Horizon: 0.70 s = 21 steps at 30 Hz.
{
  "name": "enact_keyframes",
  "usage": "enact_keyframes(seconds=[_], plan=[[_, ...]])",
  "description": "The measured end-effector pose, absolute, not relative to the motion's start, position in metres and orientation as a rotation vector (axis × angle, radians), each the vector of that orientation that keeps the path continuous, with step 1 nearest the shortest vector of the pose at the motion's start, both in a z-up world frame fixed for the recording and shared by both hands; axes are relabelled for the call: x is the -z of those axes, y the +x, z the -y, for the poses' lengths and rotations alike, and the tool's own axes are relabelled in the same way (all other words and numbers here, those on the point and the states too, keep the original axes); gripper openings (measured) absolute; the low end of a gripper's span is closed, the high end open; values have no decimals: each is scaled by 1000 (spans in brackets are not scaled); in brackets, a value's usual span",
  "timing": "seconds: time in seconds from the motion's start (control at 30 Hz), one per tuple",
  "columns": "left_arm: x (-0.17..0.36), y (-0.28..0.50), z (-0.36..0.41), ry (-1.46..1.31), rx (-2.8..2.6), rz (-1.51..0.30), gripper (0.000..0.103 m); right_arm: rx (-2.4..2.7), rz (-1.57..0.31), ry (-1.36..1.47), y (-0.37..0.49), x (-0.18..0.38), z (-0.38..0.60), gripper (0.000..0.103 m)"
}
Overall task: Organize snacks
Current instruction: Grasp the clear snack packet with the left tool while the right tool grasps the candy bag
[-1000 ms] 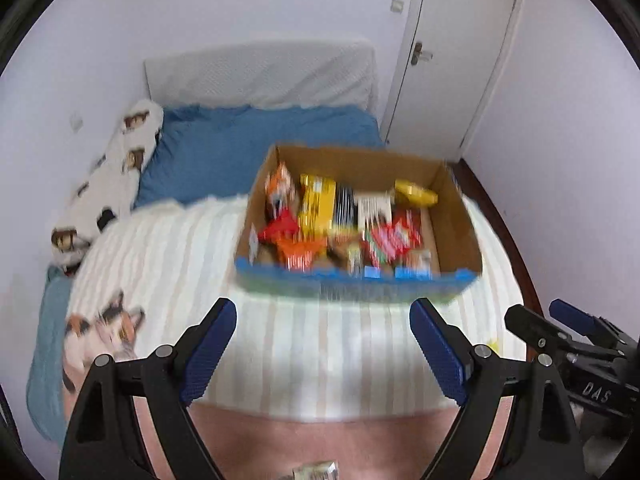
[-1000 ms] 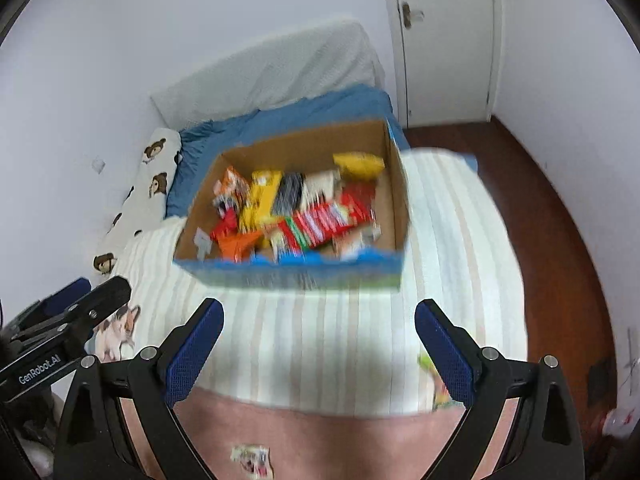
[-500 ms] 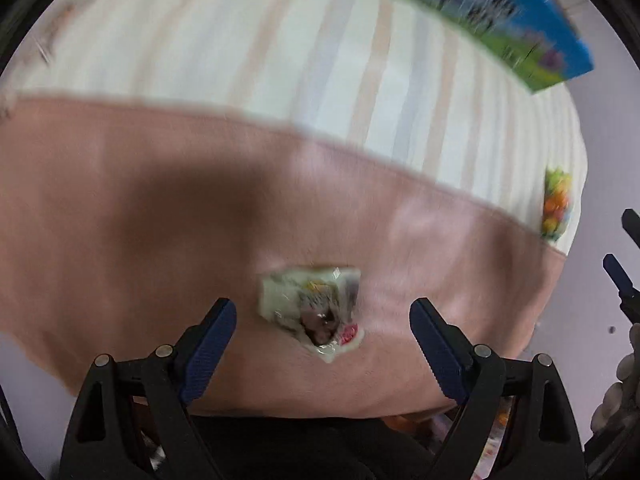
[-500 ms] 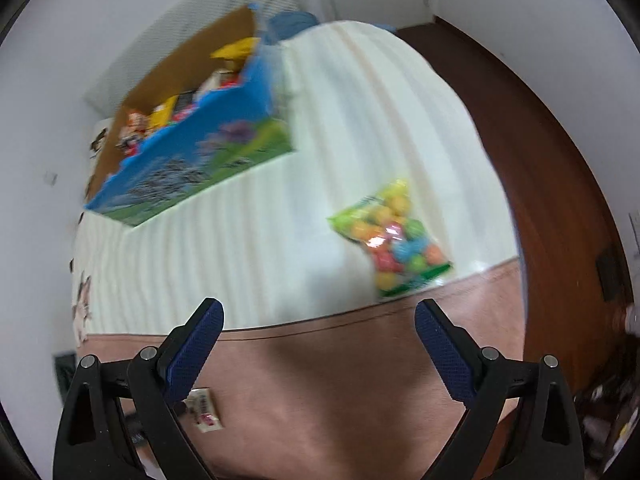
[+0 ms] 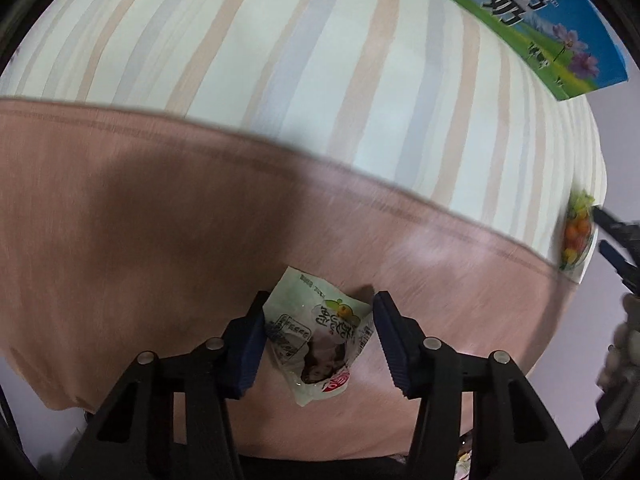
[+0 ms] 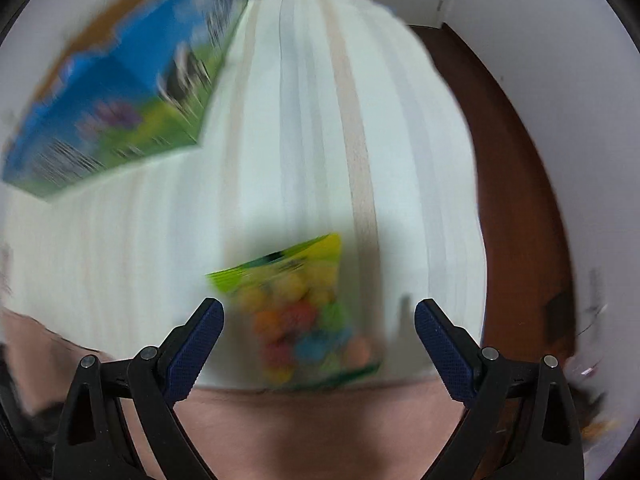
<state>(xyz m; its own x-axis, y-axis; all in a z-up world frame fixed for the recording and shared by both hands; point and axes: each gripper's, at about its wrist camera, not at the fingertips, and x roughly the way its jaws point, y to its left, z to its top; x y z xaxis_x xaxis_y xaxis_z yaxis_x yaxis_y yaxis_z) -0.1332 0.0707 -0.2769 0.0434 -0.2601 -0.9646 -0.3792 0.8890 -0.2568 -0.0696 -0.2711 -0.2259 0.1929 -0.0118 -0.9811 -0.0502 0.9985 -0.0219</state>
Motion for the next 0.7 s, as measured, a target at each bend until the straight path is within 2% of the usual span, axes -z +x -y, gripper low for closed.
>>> enact_keyframes(seconds=[0.1,0.17,0.27,0.37,0.53,0.63,0.7], plan=[[271,-123,-66,-512,-104,-1524,47,-90,-1432,22,-61,245,274,93],[269,-115,-63,-515,-105,-1522,46,-105,-1453,51,-62,251,272,77],[269,-111,-65,-529,-78,-1530,46,-121,-1473,108,-75,252,270,71],[268,-114,-73,-569,-55,-1553,48,-151,-1505,166,-96,253,264,70],[274,-139,-90,-701,-43,-1585,58,-161,-1536,290,-127,255,266,71],[276,-146,-93,-725,-41,-1598,61,-111,-1505,398,-133,251,284,82],[281,-148,-92,-719,-34,-1616,61,-88,-1480,461,-134,247,296,82]])
